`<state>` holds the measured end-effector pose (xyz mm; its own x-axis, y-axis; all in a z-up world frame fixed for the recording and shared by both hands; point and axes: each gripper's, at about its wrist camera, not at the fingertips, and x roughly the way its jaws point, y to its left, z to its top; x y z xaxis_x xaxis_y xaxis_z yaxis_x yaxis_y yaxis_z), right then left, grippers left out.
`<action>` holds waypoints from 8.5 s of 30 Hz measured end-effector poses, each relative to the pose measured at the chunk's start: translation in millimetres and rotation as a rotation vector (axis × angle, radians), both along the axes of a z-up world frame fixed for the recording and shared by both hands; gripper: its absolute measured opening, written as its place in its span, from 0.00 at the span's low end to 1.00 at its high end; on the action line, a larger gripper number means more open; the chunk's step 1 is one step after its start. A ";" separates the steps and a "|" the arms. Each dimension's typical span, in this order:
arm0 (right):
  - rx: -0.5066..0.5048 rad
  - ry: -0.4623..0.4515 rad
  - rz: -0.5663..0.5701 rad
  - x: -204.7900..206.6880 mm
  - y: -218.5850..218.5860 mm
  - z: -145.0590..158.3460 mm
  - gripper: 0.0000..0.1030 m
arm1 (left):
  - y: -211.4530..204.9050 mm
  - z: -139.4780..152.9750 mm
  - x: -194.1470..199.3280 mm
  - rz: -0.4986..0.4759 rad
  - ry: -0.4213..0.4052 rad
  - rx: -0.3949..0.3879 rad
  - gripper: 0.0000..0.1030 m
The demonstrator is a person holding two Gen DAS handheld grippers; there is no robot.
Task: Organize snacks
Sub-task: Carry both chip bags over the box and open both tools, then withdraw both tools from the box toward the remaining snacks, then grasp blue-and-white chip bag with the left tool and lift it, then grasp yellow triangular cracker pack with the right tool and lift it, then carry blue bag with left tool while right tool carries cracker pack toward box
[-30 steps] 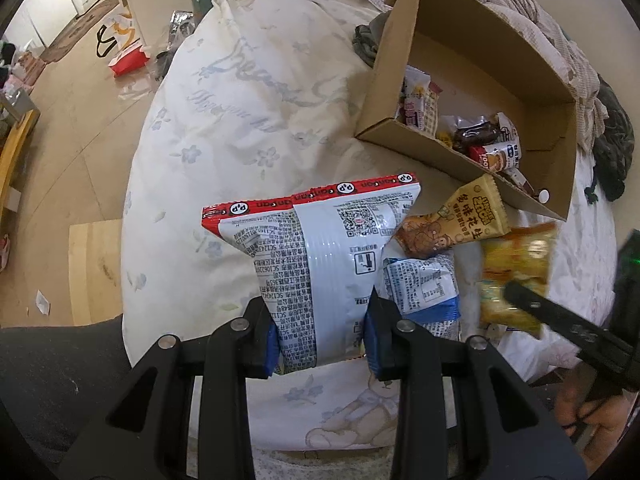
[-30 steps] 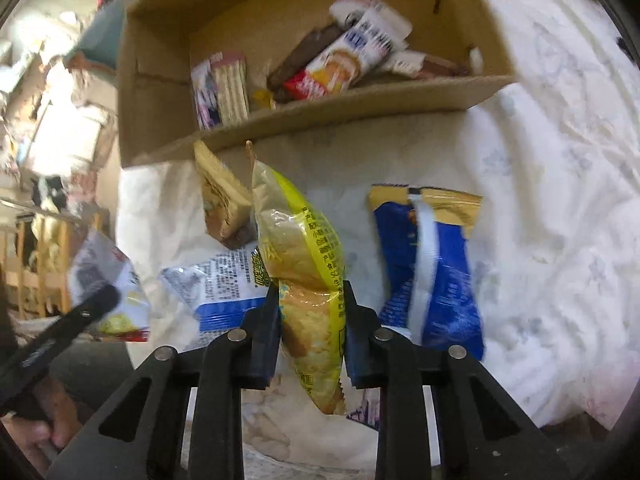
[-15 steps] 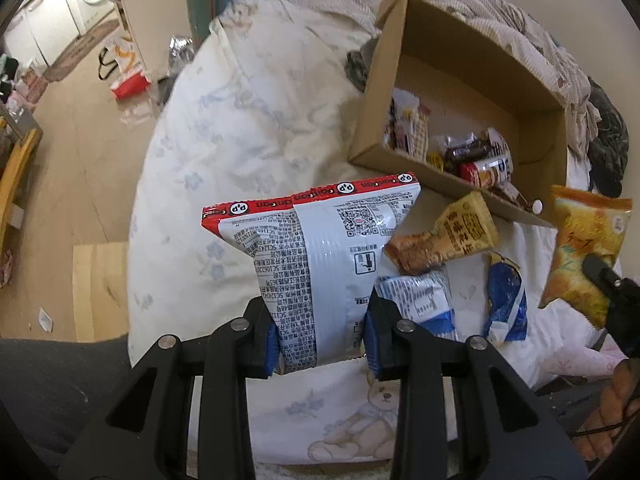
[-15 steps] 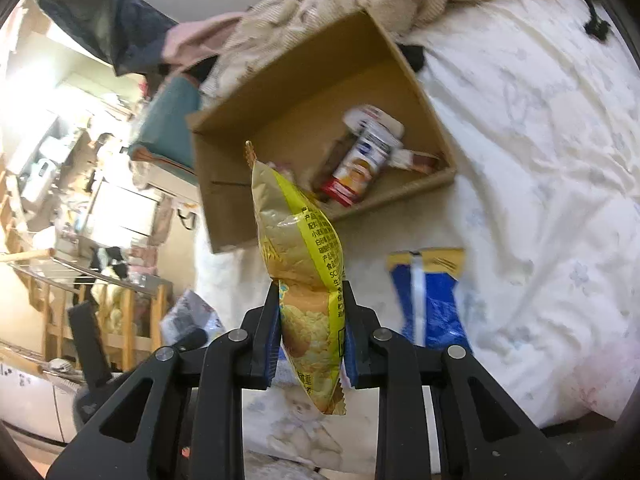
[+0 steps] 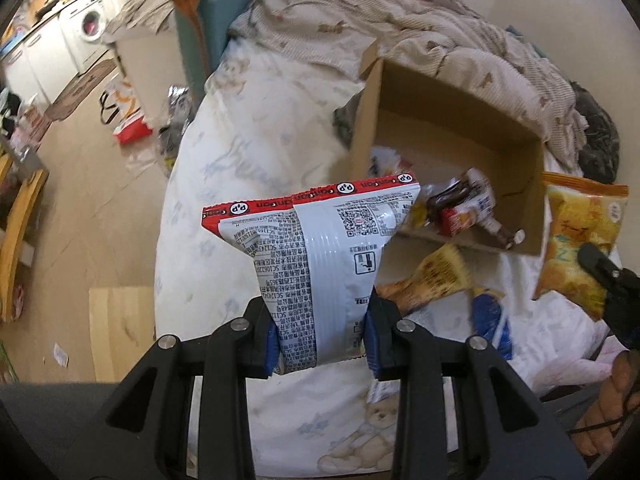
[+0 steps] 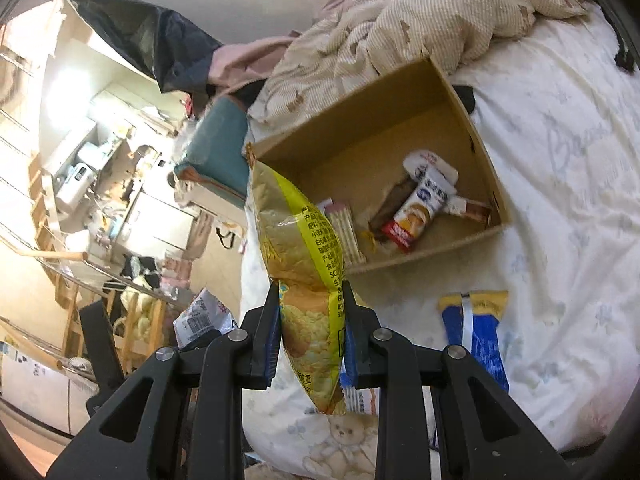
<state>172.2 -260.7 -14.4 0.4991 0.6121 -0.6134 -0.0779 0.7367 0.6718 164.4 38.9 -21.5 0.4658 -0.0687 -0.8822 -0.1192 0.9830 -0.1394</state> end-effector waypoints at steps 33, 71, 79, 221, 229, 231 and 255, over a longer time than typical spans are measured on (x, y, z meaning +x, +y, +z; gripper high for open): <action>0.049 0.206 -0.066 104.6 -9.8 -64.3 0.28 | -85.7 -37.6 123.0 -0.221 -0.019 0.053 0.29; -0.188 0.106 -0.097 105.2 3.2 -40.8 0.69 | -67.4 -16.4 109.4 -0.166 -0.121 0.059 0.83; -0.196 0.094 -0.086 84.7 2.9 -30.1 0.70 | -58.1 -2.7 91.8 -0.149 -0.156 0.061 0.83; -0.295 0.061 0.123 -15.3 41.7 -21.4 0.20 | 13.5 -37.5 -6.8 0.031 0.102 -0.007 0.49; -0.267 0.055 -0.028 3.1 5.1 -10.9 0.20 | -3.6 -18.9 -7.4 -0.019 -0.017 0.034 0.49; -0.265 0.058 -0.062 8.6 0.0 -10.8 0.20 | -8.0 -15.7 -3.7 -0.035 -0.038 0.038 0.49; -0.411 0.143 -0.103 85.3 -9.2 -36.8 0.20 | -116.9 4.2 99.5 -0.324 -0.167 0.145 0.49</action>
<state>257.4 -269.8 -51.2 0.4373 0.2545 -0.8625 0.0819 0.9439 0.3200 263.9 -77.9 -17.3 0.5786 -0.1157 -0.8073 0.2135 0.9768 0.0130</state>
